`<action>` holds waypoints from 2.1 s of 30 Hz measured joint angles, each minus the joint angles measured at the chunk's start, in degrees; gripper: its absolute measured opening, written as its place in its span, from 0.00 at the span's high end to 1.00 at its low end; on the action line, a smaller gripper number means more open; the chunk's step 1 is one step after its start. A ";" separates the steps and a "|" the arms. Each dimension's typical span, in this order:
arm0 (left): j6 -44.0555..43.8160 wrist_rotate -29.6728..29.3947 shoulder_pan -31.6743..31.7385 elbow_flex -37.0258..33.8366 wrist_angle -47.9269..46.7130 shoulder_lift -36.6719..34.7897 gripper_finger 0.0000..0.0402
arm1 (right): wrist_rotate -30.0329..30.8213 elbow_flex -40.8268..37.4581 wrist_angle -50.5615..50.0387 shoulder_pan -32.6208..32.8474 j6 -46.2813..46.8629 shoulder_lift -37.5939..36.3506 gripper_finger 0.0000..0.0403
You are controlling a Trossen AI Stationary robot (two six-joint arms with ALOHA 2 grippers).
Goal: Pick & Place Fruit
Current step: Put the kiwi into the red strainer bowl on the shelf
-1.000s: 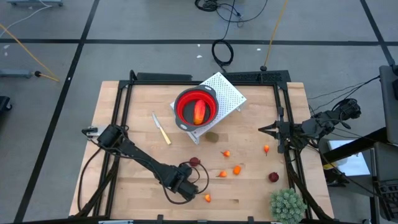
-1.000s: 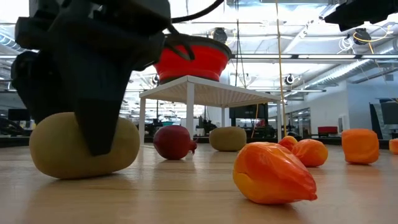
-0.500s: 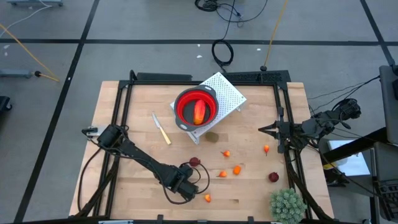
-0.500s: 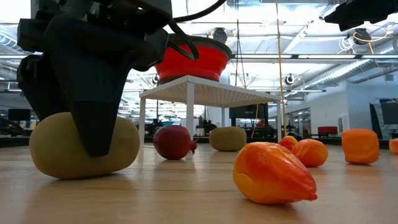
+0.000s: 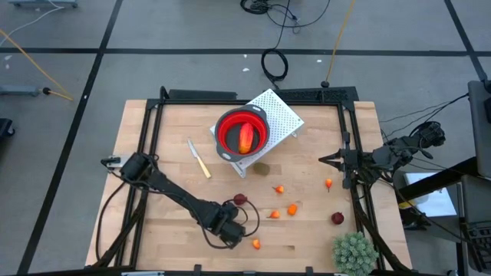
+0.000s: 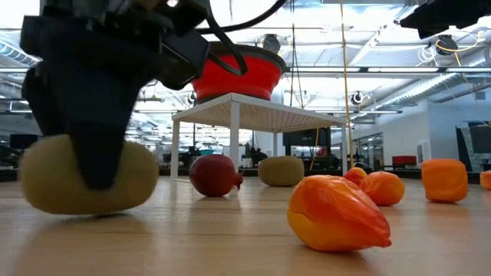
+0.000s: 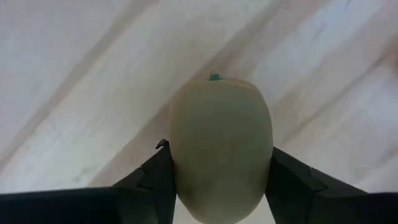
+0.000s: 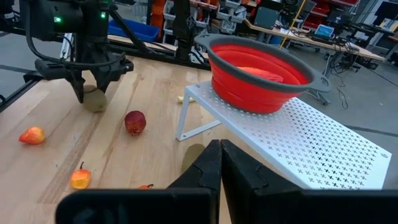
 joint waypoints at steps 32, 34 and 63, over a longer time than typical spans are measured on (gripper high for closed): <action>40.79 -28.99 2.83 0.07 37.08 -27.25 0.47 | -0.02 0.00 -0.16 0.00 -0.17 0.01 0.99; 46.11 -28.86 2.86 0.07 41.71 -27.25 0.47 | -0.02 0.00 -0.28 -0.01 -0.20 0.00 0.99; 88.96 5.69 2.91 0.07 80.20 -27.23 0.47 | -0.02 0.00 -0.72 0.01 -0.24 0.00 0.99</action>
